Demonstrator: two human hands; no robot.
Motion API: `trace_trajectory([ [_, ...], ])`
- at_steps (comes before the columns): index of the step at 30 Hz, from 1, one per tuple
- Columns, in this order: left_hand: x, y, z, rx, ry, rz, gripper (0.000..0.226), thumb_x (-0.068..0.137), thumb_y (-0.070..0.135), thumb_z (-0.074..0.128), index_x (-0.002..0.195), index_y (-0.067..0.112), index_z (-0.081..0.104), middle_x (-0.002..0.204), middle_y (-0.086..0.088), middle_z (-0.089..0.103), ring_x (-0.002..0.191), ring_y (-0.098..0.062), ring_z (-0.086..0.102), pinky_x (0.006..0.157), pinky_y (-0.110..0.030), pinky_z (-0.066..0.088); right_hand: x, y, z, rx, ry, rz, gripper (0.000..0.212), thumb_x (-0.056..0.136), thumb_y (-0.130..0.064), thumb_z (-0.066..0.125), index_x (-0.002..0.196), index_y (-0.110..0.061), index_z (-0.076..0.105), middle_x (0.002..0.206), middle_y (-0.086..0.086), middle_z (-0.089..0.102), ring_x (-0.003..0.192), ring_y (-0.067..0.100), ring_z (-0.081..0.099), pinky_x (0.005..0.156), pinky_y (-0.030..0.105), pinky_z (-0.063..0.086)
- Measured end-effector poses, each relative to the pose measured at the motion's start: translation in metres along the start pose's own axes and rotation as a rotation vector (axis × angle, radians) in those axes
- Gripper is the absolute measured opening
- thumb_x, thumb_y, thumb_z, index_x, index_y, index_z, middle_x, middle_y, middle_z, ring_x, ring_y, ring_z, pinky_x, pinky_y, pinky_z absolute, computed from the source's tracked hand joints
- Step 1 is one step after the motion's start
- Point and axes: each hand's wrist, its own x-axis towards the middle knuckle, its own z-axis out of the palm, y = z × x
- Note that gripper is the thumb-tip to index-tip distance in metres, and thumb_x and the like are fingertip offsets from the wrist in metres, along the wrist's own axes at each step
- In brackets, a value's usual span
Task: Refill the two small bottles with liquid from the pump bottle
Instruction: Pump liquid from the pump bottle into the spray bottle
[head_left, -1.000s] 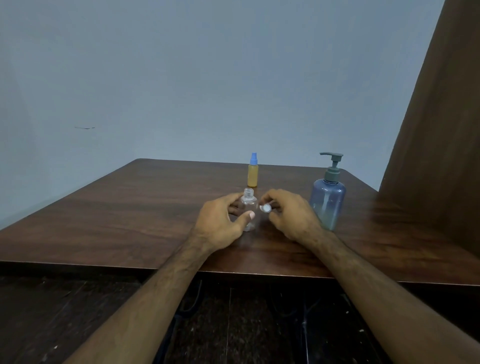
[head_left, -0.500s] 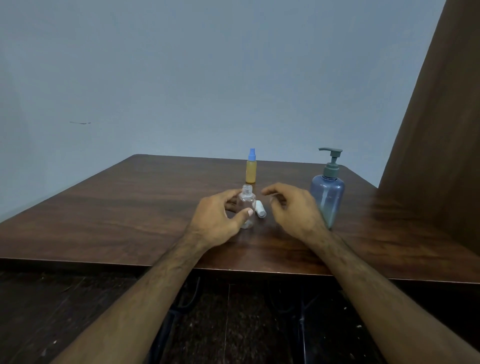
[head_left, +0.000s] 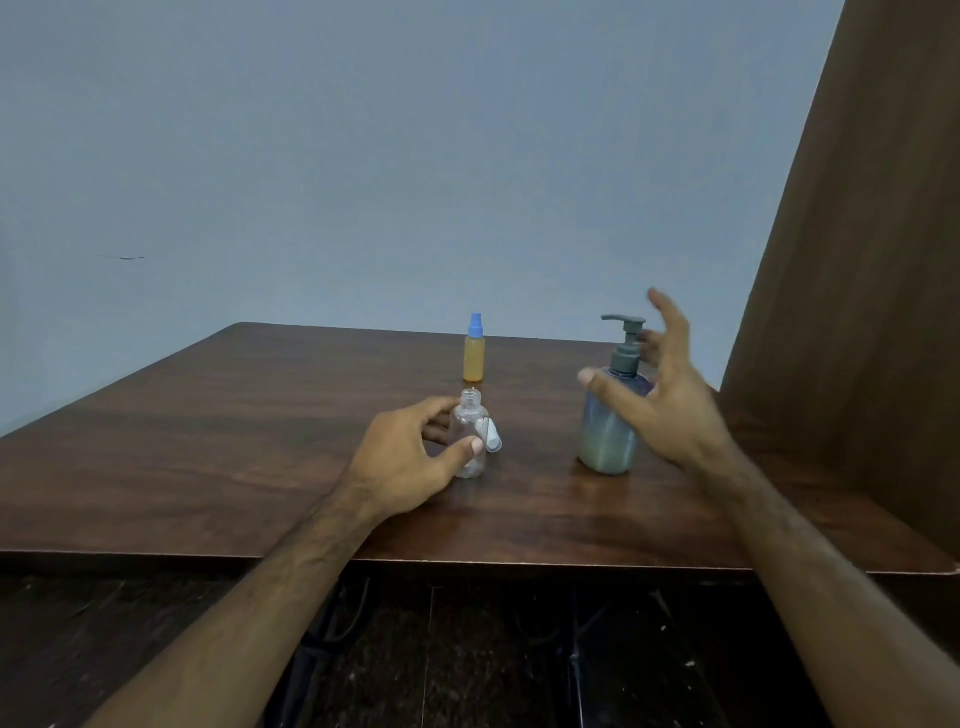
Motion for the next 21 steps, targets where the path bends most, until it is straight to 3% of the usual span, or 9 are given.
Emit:
trace_trajectory([
  [2, 0.000, 0.001, 0.000, 0.001, -0.005, -0.001, 0.041, 0.085, 0.034, 0.079, 0.124, 0.035, 0.066, 0.100, 0.025, 0.070, 0.091, 0.012, 0.067, 0.076, -0.001, 0.045, 0.003, 0.013, 0.011, -0.016, -0.067, -0.044, 0.103, 0.092, -0.033, 0.085, 0.165, -0.048, 0.013, 0.116, -0.020, 0.059, 0.100, -0.007, 0.064, 0.082, 0.005, 0.042],
  [5, 0.000, 0.001, 0.000, -0.011, -0.002, -0.002, 0.041, 0.084, 0.033, 0.079, 0.123, 0.034, 0.066, 0.100, 0.024, 0.072, 0.090, 0.011, 0.068, 0.078, -0.005, 0.047, 0.010, 0.019, 0.023, -0.019, -0.019, -0.099, 0.095, 0.094, -0.027, 0.084, 0.160, -0.051, 0.020, 0.112, -0.018, 0.065, 0.099, -0.013, 0.065, 0.078, 0.003, 0.046],
  [10, 0.000, 0.002, -0.001, -0.007, 0.002, 0.001, 0.041, 0.084, 0.033, 0.080, 0.123, 0.032, 0.067, 0.099, 0.025, 0.071, 0.090, 0.012, 0.067, 0.076, -0.001, 0.045, 0.012, 0.010, 0.044, 0.035, -0.083, -0.213, 0.093, 0.092, -0.029, 0.085, 0.155, -0.055, 0.023, 0.109, -0.003, 0.069, 0.096, 0.007, 0.071, 0.081, 0.012, 0.051],
  [13, -0.001, 0.003, -0.002, -0.019, 0.011, 0.008, 0.041, 0.084, 0.031, 0.080, 0.123, 0.028, 0.068, 0.099, 0.025, 0.072, 0.091, 0.012, 0.068, 0.078, -0.001, 0.046, 0.009, 0.000, 0.059, 0.110, -0.122, -0.261, 0.088, 0.092, -0.023, 0.083, 0.153, -0.053, 0.028, 0.102, -0.006, 0.070, 0.091, 0.008, 0.070, 0.081, 0.014, 0.054],
  [15, -0.001, 0.003, -0.001, -0.019, 0.011, 0.010, 0.041, 0.084, 0.031, 0.080, 0.123, 0.028, 0.069, 0.100, 0.023, 0.073, 0.090, 0.011, 0.068, 0.079, -0.002, 0.046, 0.010, -0.008, 0.065, 0.169, -0.118, -0.247, 0.062, 0.089, -0.025, 0.077, 0.140, -0.046, 0.048, 0.094, -0.010, 0.073, 0.087, 0.007, 0.071, 0.080, 0.017, 0.054],
  [18, -0.002, 0.004, 0.000, -0.017, 0.017, -0.002, 0.041, 0.083, 0.032, 0.081, 0.122, 0.029, 0.069, 0.097, 0.022, 0.073, 0.089, 0.011, 0.068, 0.079, -0.003, 0.048, 0.012, -0.019, 0.071, 0.218, -0.082, -0.174, 0.020, 0.085, -0.031, 0.064, 0.103, -0.037, 0.071, 0.087, -0.014, 0.075, 0.084, 0.005, 0.069, 0.081, 0.030, 0.056],
  [20, -0.001, 0.004, -0.001, -0.029, 0.023, -0.010, 0.042, 0.082, 0.032, 0.081, 0.122, 0.030, 0.069, 0.096, 0.022, 0.074, 0.088, 0.011, 0.068, 0.080, -0.005, 0.050, 0.013, -0.022, 0.074, 0.324, -0.075, -0.124, 0.017, 0.087, -0.035, 0.061, 0.085, -0.028, 0.076, 0.086, -0.002, 0.078, 0.084, 0.014, 0.070, 0.087, 0.046, 0.058],
  [21, -0.001, 0.004, -0.002, -0.031, 0.024, -0.014, 0.042, 0.082, 0.032, 0.081, 0.123, 0.030, 0.069, 0.096, 0.022, 0.074, 0.088, 0.011, 0.068, 0.080, -0.004, 0.049, 0.014, -0.025, 0.075, 0.375, -0.076, -0.097, 0.030, 0.090, -0.043, 0.059, 0.078, -0.023, 0.078, 0.084, 0.005, 0.079, 0.083, 0.018, 0.072, 0.088, 0.050, 0.059],
])
